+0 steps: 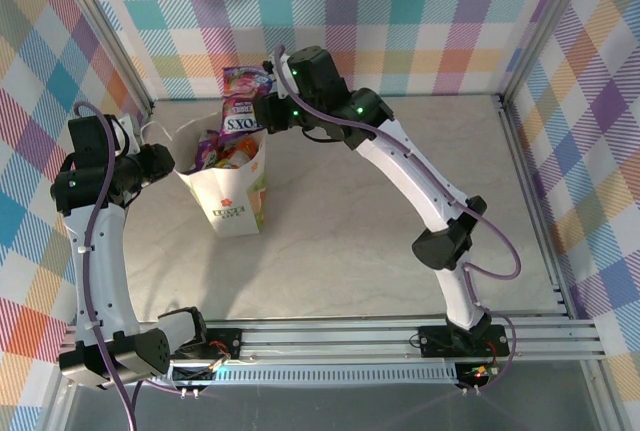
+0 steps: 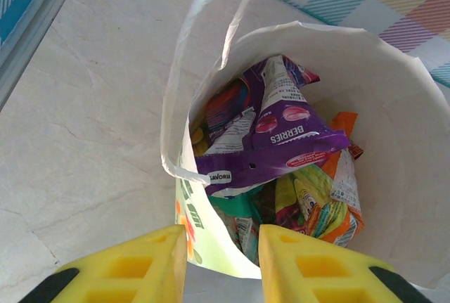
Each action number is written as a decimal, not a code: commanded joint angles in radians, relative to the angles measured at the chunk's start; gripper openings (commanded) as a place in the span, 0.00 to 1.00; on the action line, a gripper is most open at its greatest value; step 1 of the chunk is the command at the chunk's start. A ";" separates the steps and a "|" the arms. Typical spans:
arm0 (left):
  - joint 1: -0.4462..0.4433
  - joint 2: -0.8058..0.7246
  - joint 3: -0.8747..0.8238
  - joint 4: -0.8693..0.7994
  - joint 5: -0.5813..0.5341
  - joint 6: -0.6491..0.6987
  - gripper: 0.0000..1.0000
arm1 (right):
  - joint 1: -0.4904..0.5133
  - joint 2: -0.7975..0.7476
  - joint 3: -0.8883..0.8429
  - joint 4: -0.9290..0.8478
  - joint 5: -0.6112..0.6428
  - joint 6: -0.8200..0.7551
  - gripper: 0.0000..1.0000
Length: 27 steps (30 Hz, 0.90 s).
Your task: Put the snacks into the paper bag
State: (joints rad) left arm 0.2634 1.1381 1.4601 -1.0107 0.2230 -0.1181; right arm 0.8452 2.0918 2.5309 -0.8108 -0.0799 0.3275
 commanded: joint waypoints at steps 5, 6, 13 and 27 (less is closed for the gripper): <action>-0.001 -0.007 -0.015 0.030 -0.004 -0.006 0.33 | 0.009 0.046 0.043 0.023 -0.030 -0.016 0.12; 0.000 -0.008 -0.017 0.031 -0.004 -0.006 0.33 | 0.010 0.052 0.043 0.022 -0.029 -0.018 0.12; 0.000 -0.005 -0.022 0.034 -0.009 -0.006 0.33 | 0.014 0.076 0.043 0.012 -0.039 -0.046 0.12; 0.000 -0.006 -0.028 0.039 -0.001 -0.009 0.33 | 0.023 0.116 0.052 -0.001 -0.032 -0.071 0.13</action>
State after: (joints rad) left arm 0.2634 1.1385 1.4471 -0.9909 0.2188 -0.1188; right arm 0.8589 2.1925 2.5381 -0.8371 -0.1059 0.2802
